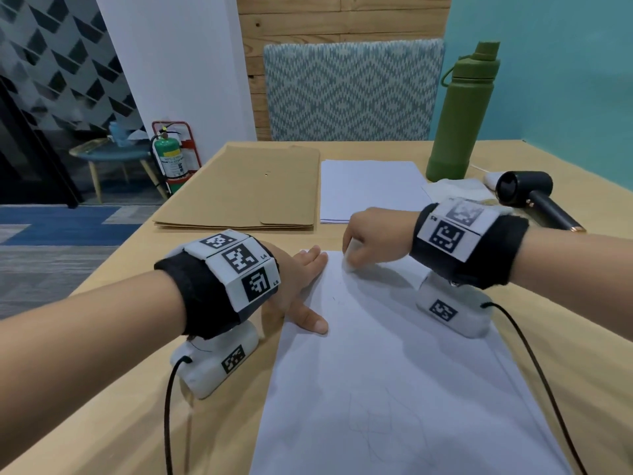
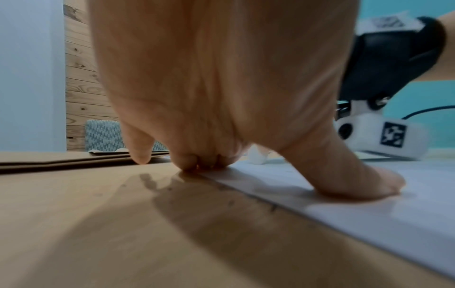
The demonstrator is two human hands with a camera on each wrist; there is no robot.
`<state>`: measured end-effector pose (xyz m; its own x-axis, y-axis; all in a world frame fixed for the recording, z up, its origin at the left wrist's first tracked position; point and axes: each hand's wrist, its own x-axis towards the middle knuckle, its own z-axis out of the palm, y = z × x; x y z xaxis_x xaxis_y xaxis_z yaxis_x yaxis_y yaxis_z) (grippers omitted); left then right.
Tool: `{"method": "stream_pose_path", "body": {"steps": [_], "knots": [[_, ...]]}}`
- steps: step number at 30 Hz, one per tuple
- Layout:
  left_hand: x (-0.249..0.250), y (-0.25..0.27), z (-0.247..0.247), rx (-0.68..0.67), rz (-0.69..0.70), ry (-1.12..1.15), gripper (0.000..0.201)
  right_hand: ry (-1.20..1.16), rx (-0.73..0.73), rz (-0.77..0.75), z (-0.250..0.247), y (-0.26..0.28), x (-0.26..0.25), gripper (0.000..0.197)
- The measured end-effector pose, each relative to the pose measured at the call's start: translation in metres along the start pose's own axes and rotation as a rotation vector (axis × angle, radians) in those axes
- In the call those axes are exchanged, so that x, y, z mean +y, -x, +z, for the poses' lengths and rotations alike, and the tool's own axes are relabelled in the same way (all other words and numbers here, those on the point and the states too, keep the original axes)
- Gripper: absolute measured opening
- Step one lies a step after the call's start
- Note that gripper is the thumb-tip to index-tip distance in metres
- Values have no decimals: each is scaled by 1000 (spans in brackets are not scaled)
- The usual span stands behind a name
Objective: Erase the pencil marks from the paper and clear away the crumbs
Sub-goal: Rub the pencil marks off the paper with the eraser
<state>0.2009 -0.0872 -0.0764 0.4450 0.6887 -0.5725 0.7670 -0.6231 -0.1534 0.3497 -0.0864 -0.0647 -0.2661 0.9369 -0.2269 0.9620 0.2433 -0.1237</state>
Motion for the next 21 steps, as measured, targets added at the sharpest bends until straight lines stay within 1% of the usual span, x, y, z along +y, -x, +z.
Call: {"method": "stream_pose_path", "body": {"steps": [2,3,5,6,7,8,11,13,15,17,19,21], "knots": [[-1,-1,0,-8,-2,-7,110,13,21,-9,2,1,-1,24],[-1,-2,0,-12,-2,-7,110,13,-4,-41,4,5,-3,22],[-2,-2,0,-22,-6,-7,110,-15,-108,-129,5,15,-11,18],[-2,-2,0,-24,-6,-9,110,-28,-150,-150,4,18,-13,19],[-1,-2,0,-25,-4,-11,110,-36,-162,-145,3,19,-14,20],[0,-1,0,-25,-3,-10,110,-34,-142,-121,2,17,-13,19],[-1,-2,-1,-21,-5,-14,110,12,-18,-22,0,-3,-5,17],[-2,-2,0,-17,4,-11,111,20,39,3,1,-8,-4,16],[-1,-1,0,-14,5,-14,111,14,4,-44,3,-6,-9,18],[0,1,-1,-14,-11,-2,109,-13,-89,-112,6,1,-17,26],[1,1,-2,-19,-16,9,109,-49,-126,-88,3,2,-17,27],[-2,-2,-1,-20,0,0,112,-60,-92,-15,-1,-7,-10,21]]}}
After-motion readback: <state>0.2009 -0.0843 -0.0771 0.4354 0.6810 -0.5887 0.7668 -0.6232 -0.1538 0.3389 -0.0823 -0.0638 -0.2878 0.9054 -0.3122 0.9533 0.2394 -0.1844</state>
